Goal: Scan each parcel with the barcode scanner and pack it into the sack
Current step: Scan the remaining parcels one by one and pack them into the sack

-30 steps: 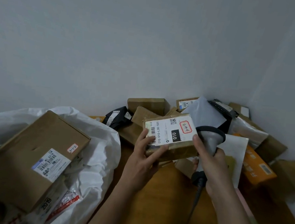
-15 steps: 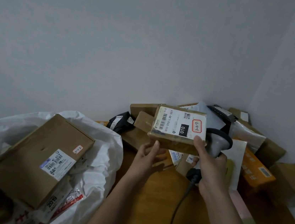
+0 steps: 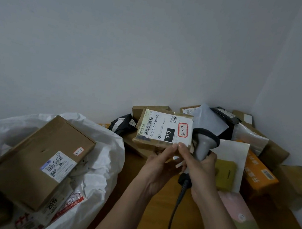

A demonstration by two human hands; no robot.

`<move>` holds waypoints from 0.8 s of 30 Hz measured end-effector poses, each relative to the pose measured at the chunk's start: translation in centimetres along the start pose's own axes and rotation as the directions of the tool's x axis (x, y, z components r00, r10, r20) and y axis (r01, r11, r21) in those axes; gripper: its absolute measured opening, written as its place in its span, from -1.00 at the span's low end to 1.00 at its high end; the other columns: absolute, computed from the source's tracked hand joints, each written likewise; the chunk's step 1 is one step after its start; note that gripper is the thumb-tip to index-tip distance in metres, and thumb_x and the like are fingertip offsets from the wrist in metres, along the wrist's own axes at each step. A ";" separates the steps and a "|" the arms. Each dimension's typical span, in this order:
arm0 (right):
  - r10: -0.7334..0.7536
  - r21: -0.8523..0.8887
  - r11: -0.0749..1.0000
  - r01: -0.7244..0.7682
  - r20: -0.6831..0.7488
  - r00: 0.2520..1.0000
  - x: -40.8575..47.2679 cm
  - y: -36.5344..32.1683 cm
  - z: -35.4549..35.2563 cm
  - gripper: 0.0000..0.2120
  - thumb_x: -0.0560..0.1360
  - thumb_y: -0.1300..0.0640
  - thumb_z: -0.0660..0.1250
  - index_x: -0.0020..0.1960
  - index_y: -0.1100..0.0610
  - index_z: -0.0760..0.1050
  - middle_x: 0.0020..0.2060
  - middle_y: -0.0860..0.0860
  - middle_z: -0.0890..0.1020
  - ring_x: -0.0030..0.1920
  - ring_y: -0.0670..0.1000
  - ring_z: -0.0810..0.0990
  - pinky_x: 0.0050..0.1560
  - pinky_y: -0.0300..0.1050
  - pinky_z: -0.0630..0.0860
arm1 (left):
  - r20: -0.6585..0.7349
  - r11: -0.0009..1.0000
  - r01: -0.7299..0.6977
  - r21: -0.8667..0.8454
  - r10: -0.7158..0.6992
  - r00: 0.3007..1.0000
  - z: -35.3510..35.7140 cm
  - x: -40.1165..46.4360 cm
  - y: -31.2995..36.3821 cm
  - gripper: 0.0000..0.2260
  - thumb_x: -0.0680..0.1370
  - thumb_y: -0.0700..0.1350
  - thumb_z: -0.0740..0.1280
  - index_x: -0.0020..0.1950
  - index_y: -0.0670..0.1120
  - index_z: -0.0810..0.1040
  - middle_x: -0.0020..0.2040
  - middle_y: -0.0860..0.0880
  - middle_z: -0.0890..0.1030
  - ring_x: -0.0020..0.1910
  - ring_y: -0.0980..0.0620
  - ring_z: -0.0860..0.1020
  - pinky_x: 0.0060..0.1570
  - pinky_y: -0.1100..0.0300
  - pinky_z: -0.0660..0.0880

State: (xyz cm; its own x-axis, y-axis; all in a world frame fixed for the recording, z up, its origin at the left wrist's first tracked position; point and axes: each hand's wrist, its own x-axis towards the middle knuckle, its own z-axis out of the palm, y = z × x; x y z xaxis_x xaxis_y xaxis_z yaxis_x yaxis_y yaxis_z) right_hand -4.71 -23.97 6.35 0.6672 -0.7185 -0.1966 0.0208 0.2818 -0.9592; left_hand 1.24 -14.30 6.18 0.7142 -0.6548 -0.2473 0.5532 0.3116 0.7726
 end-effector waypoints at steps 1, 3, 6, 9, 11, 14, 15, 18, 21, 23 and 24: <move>0.004 -0.014 1.000 -0.004 0.002 1.000 -0.1 0.0 0.1 -0.14 0.13 -0.23 0.54 0.29 0.13 0.35 0.00 0.08 0.65 -0.07 0.06 0.67 -0.20 -0.03 0.58 | -0.025 1.000 -0.015 0.021 0.016 1.000 -0.1 0.0 0.0 -0.49 0.43 -0.07 0.51 0.36 -0.10 0.51 0.24 -0.21 0.60 0.19 -0.16 0.60 0.09 -0.03 0.57; 0.026 -0.067 0.997 -0.026 0.002 1.000 -0.1 -0.2 -0.1 -0.31 0.27 -0.25 0.50 0.23 0.11 0.40 -0.08 0.09 0.65 -0.15 0.05 0.67 -0.26 -0.07 0.55 | -0.104 0.995 -0.057 0.078 0.065 0.992 -0.7 0.2 0.5 -0.48 0.46 -0.02 0.46 0.39 -0.08 0.46 0.22 -0.16 0.62 0.17 -0.12 0.62 0.01 -0.01 0.59; 0.021 -0.161 0.987 -0.017 0.019 1.000 0.0 -0.9 -1.1 -0.56 0.49 -0.26 0.30 0.14 0.07 0.48 -0.27 0.08 0.64 -0.32 -0.01 0.63 -0.32 -0.11 0.52 | -0.261 0.986 -0.072 0.150 0.110 0.959 -2.7 0.5 1.8 -0.49 0.46 -0.04 0.42 0.39 -0.10 0.44 0.14 -0.11 0.67 0.13 -0.10 0.64 0.12 -0.06 0.56; -0.024 -0.204 0.978 0.042 0.089 0.996 -0.2 -2.4 -1.6 -0.68 0.60 -0.18 0.17 0.08 0.03 0.52 -0.38 0.04 0.61 -0.41 -0.08 0.59 -0.40 -0.17 0.48 | -0.404 0.987 -0.027 0.160 0.090 0.910 -4.8 0.7 2.6 -0.58 0.52 -0.12 0.41 0.35 -0.16 0.46 0.08 -0.14 0.69 0.06 -0.10 0.67 0.15 -0.05 0.57; -0.052 -0.233 0.968 0.088 0.159 0.986 -0.8 -3.6 -1.7 -0.71 0.63 -0.12 0.13 0.07 0.04 0.52 -0.37 0.07 0.59 -0.44 -0.11 0.57 -0.43 -0.23 0.47 | -0.466 0.979 0.038 0.201 0.061 0.883 -5.8 0.7 2.6 -0.55 0.53 -0.09 0.41 0.38 -0.16 0.43 0.11 -0.15 0.67 0.05 -0.08 0.67 0.16 -0.05 0.57; -0.099 -0.277 0.946 0.170 0.253 0.962 -2.1 -5.2 -1.7 -0.73 0.64 -0.09 0.13 0.01 0.03 0.53 -0.32 0.09 0.58 -0.45 -0.14 0.55 -0.45 -0.31 0.46 | -0.507 0.967 0.065 0.248 0.072 0.859 -6.7 0.7 2.3 -0.55 0.53 -0.07 0.41 0.38 -0.16 0.43 0.13 -0.14 0.65 0.08 -0.07 0.64 0.15 -0.04 0.57; -0.111 -0.293 0.936 0.194 0.277 0.955 -2.6 -5.7 -1.6 -0.73 0.64 -0.09 0.13 0.01 0.03 0.53 -0.33 0.08 0.58 -0.45 -0.15 0.55 -0.44 -0.31 0.46 | -0.518 0.967 0.065 0.247 0.075 0.852 -7.0 0.7 2.2 -0.58 0.53 -0.08 0.41 0.35 -0.16 0.44 0.12 -0.13 0.65 0.08 -0.07 0.64 0.16 -0.05 0.57; -0.140 -0.329 0.911 0.250 0.324 0.936 -3.9 -7.0 -1.4 -0.72 0.63 -0.10 0.12 0.03 0.04 0.52 -0.38 0.03 0.58 -0.44 -0.15 0.55 -0.41 -0.30 0.44 | -0.551 0.963 0.081 0.257 0.077 0.831 -7.5 0.7 2.0 -0.74 0.53 -0.08 0.42 0.17 -0.12 0.51 0.01 -0.09 0.67 0.00 -0.04 0.65 0.05 0.00 0.61; -0.152 -0.347 0.896 0.275 0.341 0.928 -5.0 -8.1 -1.3 -0.70 0.62 -0.12 0.10 0.01 0.03 0.51 -0.47 -0.02 0.56 -0.46 -0.15 0.53 -0.36 -0.23 0.43 | -0.572 0.962 0.093 0.256 0.073 0.817 -7.9 0.6 2.0 -0.83 0.53 -0.08 0.42 0.07 -0.08 0.51 -0.07 -0.06 0.67 -0.07 -0.01 0.65 -0.03 0.04 0.62; -0.156 -0.347 0.895 0.280 0.345 0.926 -5.6 -8.7 -1.4 -0.70 0.61 -0.12 0.09 -0.01 0.02 0.51 -0.49 -0.04 0.56 -0.46 -0.15 0.52 -0.34 -0.21 0.43 | -0.577 0.961 0.096 0.261 0.075 0.814 -8.2 0.5 2.0 -0.80 0.54 -0.08 0.42 0.10 -0.10 0.52 -0.05 -0.07 0.67 -0.05 -0.03 0.65 0.06 -0.02 0.61; -0.156 -0.346 0.896 0.280 0.344 0.926 -5.8 -8.9 -1.3 -0.70 0.62 -0.12 0.09 -0.01 0.03 0.51 -0.50 -0.04 0.55 -0.47 -0.14 0.52 -0.34 -0.20 0.42 | -0.576 0.960 0.098 0.263 0.075 0.814 -8.3 0.4 1.9 -0.77 0.54 -0.08 0.42 0.14 -0.12 0.52 -0.03 -0.08 0.67 -0.02 -0.04 0.65 0.10 -0.05 0.60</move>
State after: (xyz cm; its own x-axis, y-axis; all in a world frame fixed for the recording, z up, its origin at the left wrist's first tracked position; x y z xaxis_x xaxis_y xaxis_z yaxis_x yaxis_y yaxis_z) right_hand -9.77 -23.13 15.76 0.8708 -0.4902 0.0377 -0.0521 -0.1683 -0.9844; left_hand 6.20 -8.24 2.70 0.8698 -0.1134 -0.4802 0.4880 0.0537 0.8712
